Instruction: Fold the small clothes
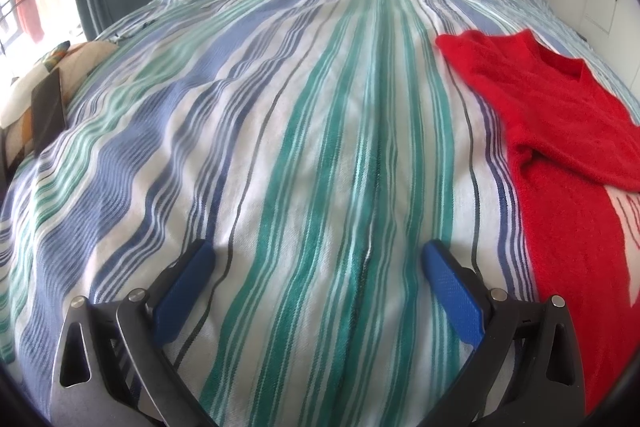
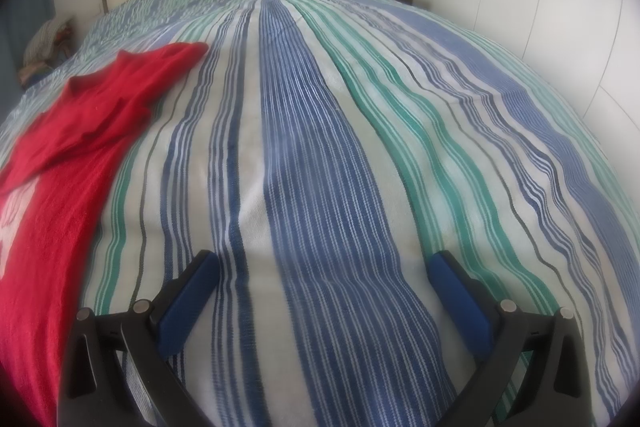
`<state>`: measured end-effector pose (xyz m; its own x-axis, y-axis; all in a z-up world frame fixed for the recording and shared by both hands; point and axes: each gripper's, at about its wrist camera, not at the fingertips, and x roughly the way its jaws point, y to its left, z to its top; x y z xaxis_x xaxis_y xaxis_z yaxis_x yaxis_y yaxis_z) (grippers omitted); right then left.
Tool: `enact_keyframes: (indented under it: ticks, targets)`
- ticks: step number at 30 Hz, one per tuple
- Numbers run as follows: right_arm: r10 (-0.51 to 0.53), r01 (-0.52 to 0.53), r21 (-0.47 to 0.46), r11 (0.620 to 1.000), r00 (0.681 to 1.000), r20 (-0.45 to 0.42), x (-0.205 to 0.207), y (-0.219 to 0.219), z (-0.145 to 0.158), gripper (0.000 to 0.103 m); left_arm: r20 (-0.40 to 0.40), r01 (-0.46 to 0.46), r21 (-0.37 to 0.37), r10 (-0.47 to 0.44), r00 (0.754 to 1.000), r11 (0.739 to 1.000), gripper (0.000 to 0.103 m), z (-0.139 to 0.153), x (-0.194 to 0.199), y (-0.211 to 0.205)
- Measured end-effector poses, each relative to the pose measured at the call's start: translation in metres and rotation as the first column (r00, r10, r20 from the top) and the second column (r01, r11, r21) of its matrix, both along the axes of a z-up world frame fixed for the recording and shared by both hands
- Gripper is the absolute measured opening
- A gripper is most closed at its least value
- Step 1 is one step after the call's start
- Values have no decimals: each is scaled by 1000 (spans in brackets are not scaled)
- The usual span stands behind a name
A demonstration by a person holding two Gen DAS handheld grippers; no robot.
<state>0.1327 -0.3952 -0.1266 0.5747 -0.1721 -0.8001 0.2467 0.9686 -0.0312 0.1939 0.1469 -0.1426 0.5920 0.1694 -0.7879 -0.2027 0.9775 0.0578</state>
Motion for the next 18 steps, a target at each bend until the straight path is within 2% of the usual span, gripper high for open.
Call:
enact_keyframes:
  ticks: [18]
  targets:
    - [0, 0, 0, 1000, 1000, 1, 0, 0, 0, 103, 8, 1, -17, -1, 1000, 1000, 103, 1, -1, 3]
